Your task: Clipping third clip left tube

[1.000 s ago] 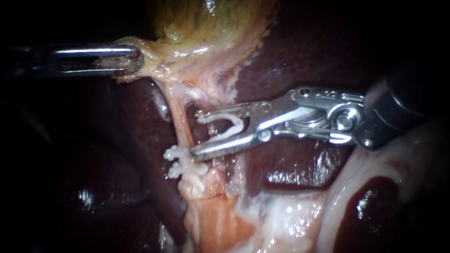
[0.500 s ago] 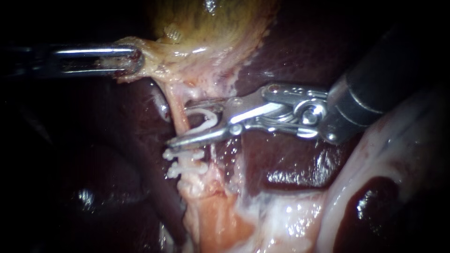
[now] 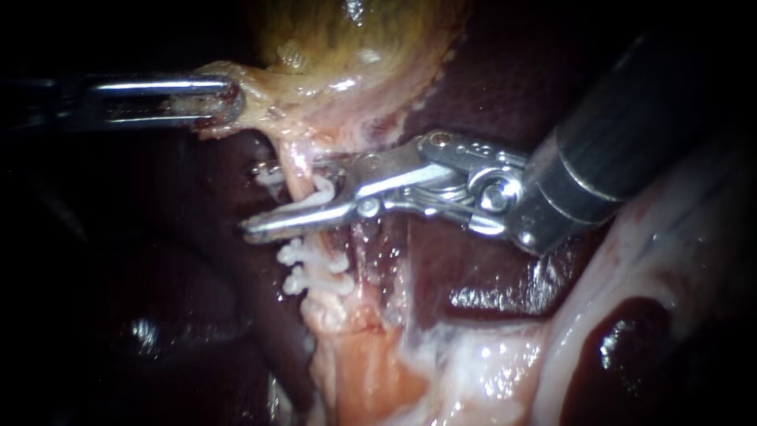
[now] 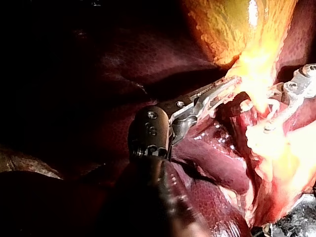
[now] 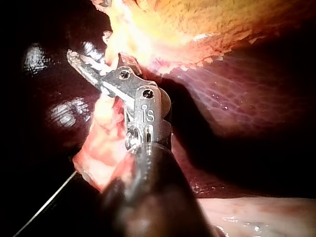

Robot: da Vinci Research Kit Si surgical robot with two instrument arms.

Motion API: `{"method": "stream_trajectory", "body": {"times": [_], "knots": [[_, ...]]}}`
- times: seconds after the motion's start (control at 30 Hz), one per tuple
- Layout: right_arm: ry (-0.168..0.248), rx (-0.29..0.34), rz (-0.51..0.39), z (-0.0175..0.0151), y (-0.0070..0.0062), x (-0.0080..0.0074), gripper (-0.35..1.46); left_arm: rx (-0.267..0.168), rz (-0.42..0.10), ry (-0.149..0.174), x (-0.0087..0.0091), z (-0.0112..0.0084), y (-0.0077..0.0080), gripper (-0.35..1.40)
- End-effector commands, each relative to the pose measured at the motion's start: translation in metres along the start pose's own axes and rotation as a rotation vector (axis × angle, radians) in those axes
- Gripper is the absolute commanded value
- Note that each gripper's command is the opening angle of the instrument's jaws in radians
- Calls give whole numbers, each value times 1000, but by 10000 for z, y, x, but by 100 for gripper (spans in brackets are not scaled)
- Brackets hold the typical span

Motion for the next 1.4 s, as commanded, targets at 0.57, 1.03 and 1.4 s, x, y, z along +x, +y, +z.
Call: {"method": "stream_trajectory", "body": {"times": [0.57,1.03,1.4], "knots": [[0,18,65,-24,-6,7,-4,0,0,0,0,0,0,-35],[-6,35,134,-24,-6,5,-35,1,-1,0,1,2,0,-35],[-11,46,131,-21,-4,0,-35,1,-1,1,1,3,0,-35]]}}
